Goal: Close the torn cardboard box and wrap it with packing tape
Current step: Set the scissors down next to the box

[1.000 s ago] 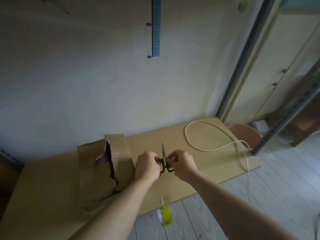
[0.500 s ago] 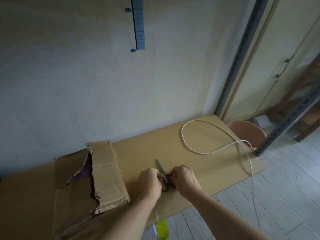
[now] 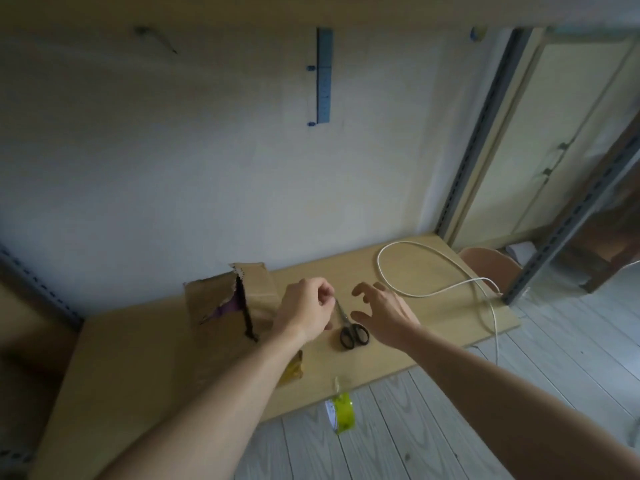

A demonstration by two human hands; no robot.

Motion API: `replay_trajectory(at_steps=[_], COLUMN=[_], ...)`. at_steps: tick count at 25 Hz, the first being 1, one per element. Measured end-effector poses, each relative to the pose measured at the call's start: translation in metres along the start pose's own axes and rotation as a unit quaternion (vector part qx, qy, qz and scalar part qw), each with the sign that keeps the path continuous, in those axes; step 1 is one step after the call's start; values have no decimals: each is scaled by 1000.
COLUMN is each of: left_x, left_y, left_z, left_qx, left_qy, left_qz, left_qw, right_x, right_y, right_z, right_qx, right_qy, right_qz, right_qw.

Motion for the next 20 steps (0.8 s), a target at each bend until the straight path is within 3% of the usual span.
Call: replay_trajectory(at_steps=[4,7,9,13,17,20], left_x=[53,54,47,-7,-58,-90], left_y=[-41,-67,-80,-95,-93,-88], left_z=[-6,-6,-9,25,81,107], left_qx=[-88,-122,-130,-51,89,136], left_qy=[24,95,87,-9,-105,-90], left_qz=[26,87,80,105,122,133], left_qw=[995,984,984,993,983,978], right_x=[24,14,0,-46,-98,-137], right_y=[-37,-64,-75,-94,-104,-95], right_z=[52,81,85,49,-23,-74], right_qx=[52,82,70,-2,-142,-234], right_qy=[24,11,18,33,60,57], right_qz=[-17,9,14,34,62,104], right_qw=[998,997,997,999,986,965])
Point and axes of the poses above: each hand's wrist, its own y-axis towards the middle knuckle, its own x-axis out of the back of the hand, z = x × y, the point moved 10 cm from there along y, towards the middle knuckle, and after that the axes turned 7 degrees about y, right-handed, at the moved point
